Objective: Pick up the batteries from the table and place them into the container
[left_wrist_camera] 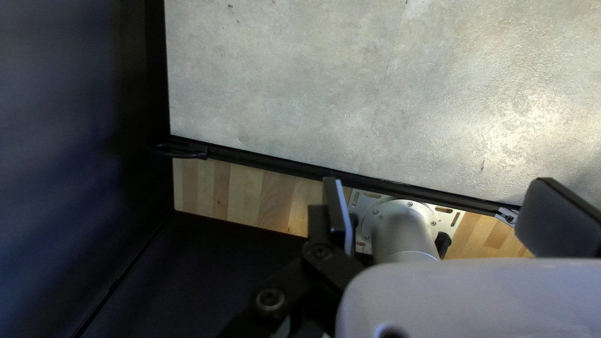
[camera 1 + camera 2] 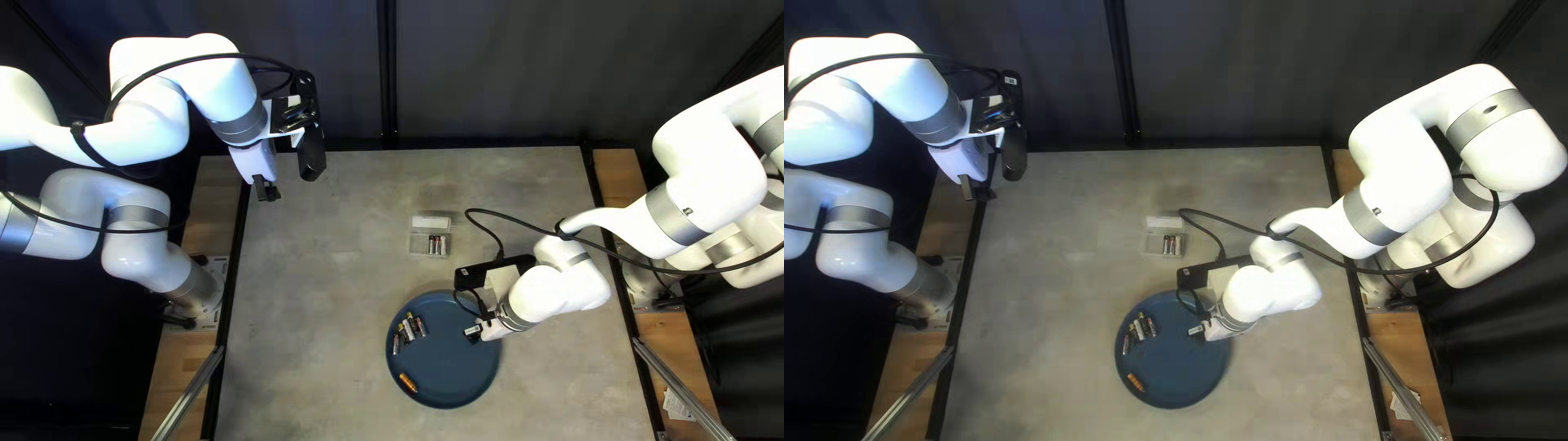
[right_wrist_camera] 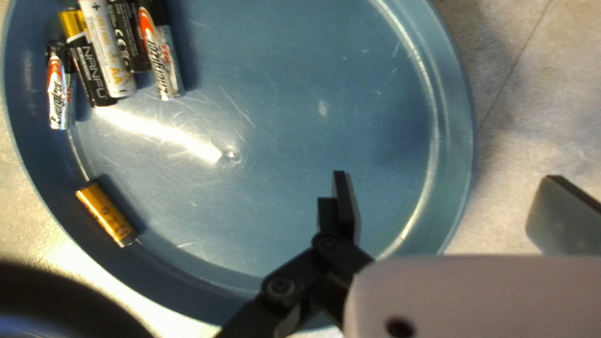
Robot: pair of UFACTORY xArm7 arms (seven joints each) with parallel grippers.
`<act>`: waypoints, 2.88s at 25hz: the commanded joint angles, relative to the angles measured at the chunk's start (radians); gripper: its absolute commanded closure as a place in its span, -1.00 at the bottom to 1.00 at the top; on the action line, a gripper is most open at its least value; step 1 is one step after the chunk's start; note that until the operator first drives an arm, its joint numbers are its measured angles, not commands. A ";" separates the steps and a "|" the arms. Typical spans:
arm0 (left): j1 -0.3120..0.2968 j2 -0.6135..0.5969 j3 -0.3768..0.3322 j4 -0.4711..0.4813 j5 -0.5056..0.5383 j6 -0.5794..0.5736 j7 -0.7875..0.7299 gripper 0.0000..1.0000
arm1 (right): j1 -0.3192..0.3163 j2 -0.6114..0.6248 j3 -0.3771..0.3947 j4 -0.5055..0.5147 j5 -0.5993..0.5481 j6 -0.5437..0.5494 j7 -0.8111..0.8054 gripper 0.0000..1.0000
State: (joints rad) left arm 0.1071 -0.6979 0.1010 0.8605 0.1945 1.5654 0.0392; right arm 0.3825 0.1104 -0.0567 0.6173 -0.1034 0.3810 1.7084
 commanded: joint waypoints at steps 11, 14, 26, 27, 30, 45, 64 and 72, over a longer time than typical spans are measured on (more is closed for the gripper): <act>0.000 0.000 0.000 0.000 0.000 0.000 0.000 -1.00 | -0.017 -0.049 0.003 0.050 0.003 0.114 -0.252 -1.00; 0.000 0.000 0.000 0.000 0.000 0.000 0.000 -1.00 | -0.040 -0.042 0.006 0.027 0.056 0.061 -0.420 -1.00; 0.000 0.000 0.000 0.000 0.000 0.000 0.000 -1.00 | -0.095 0.008 -0.007 0.010 0.134 -0.003 -0.820 -1.00; 0.000 0.000 0.000 0.000 0.000 0.000 0.000 -1.00 | -0.092 0.013 -0.009 0.013 0.122 -0.003 -0.818 -1.00; 0.000 0.000 0.000 0.000 0.000 0.000 0.000 -1.00 | -0.077 0.024 -0.020 0.023 0.060 0.010 -0.788 -1.00; 0.000 0.000 0.000 0.000 0.000 0.000 0.000 -1.00 | -0.070 0.045 -0.031 0.081 0.040 0.116 -0.725 1.00; 0.000 0.000 0.000 0.000 0.000 0.000 0.000 -1.00 | 0.086 -0.004 -0.035 -0.023 -0.154 0.037 0.339 1.00; 0.000 0.000 0.000 0.000 0.000 0.000 0.000 -1.00 | 0.114 -0.006 -0.031 0.004 -0.167 0.055 0.446 -1.00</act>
State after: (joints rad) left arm 0.1071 -0.6979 0.1010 0.8605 0.1945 1.5654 0.0392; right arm 0.4928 0.1273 -0.0876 0.6296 -0.2619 0.4282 2.1426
